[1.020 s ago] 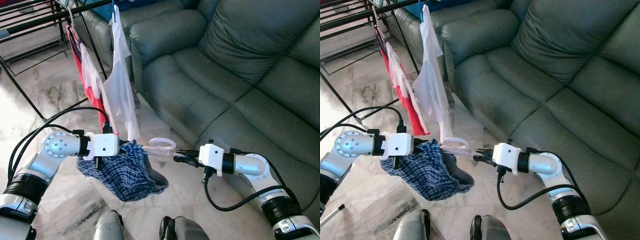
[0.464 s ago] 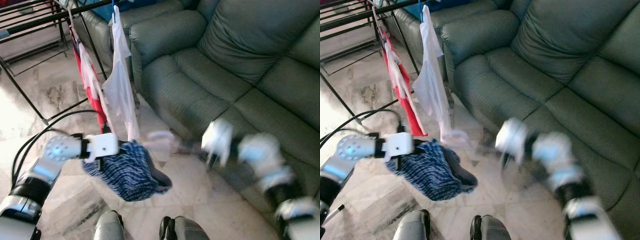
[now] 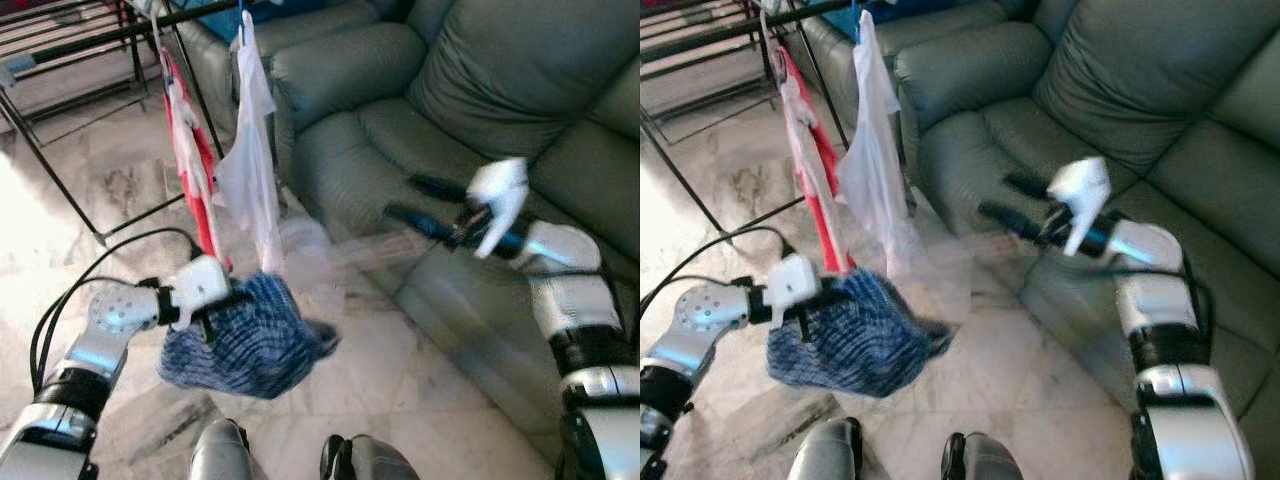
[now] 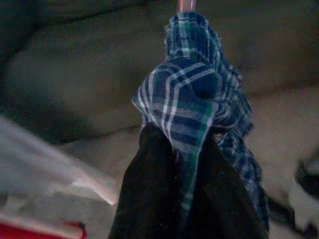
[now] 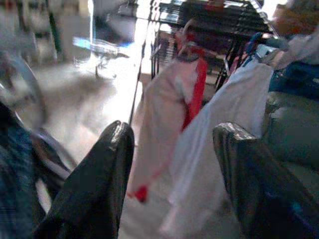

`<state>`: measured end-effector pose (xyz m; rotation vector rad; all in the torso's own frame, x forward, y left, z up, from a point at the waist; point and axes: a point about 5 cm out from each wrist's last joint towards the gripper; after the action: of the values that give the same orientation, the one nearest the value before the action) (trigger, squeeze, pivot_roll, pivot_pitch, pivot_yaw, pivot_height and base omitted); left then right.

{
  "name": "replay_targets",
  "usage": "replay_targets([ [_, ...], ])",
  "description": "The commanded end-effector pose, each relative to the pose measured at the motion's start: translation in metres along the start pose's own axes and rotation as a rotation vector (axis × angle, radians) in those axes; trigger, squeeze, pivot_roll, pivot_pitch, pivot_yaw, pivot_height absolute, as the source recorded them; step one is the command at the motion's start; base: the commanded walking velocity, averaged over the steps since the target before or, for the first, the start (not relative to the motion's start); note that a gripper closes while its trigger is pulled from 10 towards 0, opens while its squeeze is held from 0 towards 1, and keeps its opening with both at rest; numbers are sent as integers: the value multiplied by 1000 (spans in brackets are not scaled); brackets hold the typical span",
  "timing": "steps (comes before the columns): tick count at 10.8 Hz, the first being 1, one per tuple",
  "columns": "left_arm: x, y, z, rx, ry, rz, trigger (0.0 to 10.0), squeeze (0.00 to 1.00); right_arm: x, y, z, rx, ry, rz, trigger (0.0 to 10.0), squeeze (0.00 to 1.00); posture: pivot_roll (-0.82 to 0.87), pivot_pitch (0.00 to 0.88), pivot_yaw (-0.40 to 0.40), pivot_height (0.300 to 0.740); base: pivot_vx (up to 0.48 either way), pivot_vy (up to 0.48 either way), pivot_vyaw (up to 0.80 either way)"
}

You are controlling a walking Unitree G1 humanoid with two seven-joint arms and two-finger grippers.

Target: Hang hanger

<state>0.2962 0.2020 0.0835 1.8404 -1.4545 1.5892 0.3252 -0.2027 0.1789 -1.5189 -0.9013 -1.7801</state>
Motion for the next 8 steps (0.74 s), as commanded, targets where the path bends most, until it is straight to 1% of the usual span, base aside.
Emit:
replay_targets([
  [1,5,-11,-2,85,42,-41,0,0,4,0,-6,1,27,45,10000,1000,39,101,-79,740,0,0,0],
  [2,8,-20,-5,205,92,-124,0,0,0,-9,-19,-18,81,156,10000,1000,35,110,-70,740,0,0,0],
  [3,8,-21,-6,239,113,-155,0,0,-2,-15,-26,-23,111,240,10000,1000,29,114,-65,740,0,0,0],
  [4,19,-22,-6,262,192,-183,0,0,-22,-33,-37,9,69,392,10000,1000,29,118,-60,740,0,0,0],
  [5,33,-19,-4,203,246,-142,0,0,-38,-40,-37,5,-13,376,10000,1000,31,119,-59,740,0,0,0],
  [6,43,-15,-3,154,278,-115,0,0,-48,-44,-37,-3,-47,380,10000,1000,42,119,-58,740,0,0,0],
  [7,60,-2,-2,22,301,-28,0,0,-58,-51,-31,-8,-61,418,10000,1000,56,124,-54,740,0,0,0],
  [8,64,5,-4,-41,279,44,0,0,-59,-54,-24,-14,-51,441,10000,1000,64,127,-53,740,0,0,0],
])
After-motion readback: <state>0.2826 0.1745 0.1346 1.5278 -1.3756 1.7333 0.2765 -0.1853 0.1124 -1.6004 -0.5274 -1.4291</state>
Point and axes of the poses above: a point about 5 cm out from each wrist's last joint towards the gripper, its own z axis pointing out of the wrist towards the gripper, its own x axis along the axis of the wrist's last joint, y = z × x, and after that the axes turned 3 degrees about z, right-handed
